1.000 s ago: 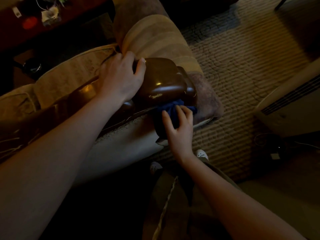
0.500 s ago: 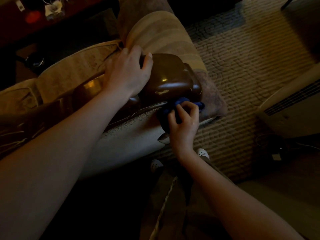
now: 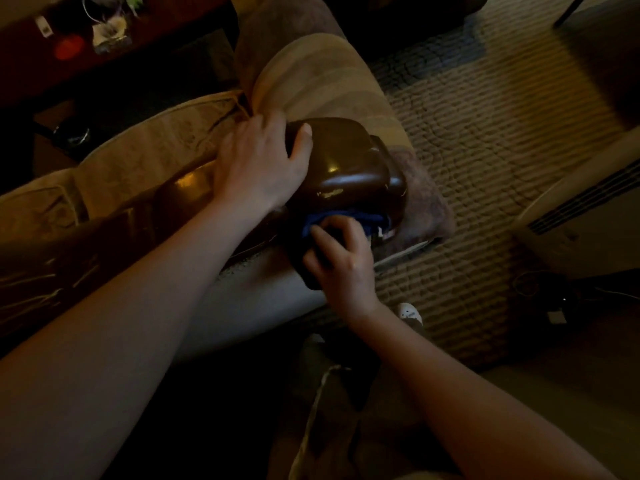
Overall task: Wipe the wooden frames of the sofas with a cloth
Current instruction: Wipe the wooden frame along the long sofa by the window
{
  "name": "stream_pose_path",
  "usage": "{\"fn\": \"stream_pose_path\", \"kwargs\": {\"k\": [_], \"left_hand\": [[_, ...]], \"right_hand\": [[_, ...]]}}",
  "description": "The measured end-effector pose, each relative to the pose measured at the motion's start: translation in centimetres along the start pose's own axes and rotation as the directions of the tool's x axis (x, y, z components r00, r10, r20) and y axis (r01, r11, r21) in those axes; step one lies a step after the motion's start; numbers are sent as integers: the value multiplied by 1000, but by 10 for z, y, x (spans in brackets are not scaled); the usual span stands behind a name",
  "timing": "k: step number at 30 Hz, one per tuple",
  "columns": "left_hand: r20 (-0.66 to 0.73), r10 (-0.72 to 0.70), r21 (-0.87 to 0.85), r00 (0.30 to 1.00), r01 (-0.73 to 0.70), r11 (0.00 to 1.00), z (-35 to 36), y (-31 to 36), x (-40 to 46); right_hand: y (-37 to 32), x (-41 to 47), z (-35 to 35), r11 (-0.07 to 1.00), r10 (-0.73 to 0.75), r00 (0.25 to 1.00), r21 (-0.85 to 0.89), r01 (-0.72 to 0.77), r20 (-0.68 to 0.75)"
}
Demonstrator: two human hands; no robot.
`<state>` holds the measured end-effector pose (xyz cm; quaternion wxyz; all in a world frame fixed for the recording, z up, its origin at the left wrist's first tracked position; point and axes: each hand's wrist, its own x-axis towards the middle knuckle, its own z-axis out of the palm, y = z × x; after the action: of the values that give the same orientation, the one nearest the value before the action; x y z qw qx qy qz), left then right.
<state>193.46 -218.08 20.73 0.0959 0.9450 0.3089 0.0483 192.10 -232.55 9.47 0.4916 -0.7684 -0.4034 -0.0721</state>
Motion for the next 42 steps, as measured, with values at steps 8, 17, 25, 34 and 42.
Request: {"fn": "stream_pose_path", "kwargs": {"k": [8,17,25,34,42], "left_hand": [[154,151,35,976,-159,987,-8,-3,-3],[210,339,106,917,-366,925,-5,-5,-4],[200,328,63,923,-346,936,-4,-4,1],[201,331,40,922,-345,938,-5,-5,1],[192,318,29,929,-329,944,0,-5,5]], "right_hand": [[4,3,11,797,581,734,64,-600,-352],[-67,-1,71,795,540,634,87,-601,-554],[-70,12,67,701,669,486,261,-663,-563],[-59,28,44,588,779,383,367,-720,-497],[-93,14,69,605,789,438,417,-678,-431]]}}
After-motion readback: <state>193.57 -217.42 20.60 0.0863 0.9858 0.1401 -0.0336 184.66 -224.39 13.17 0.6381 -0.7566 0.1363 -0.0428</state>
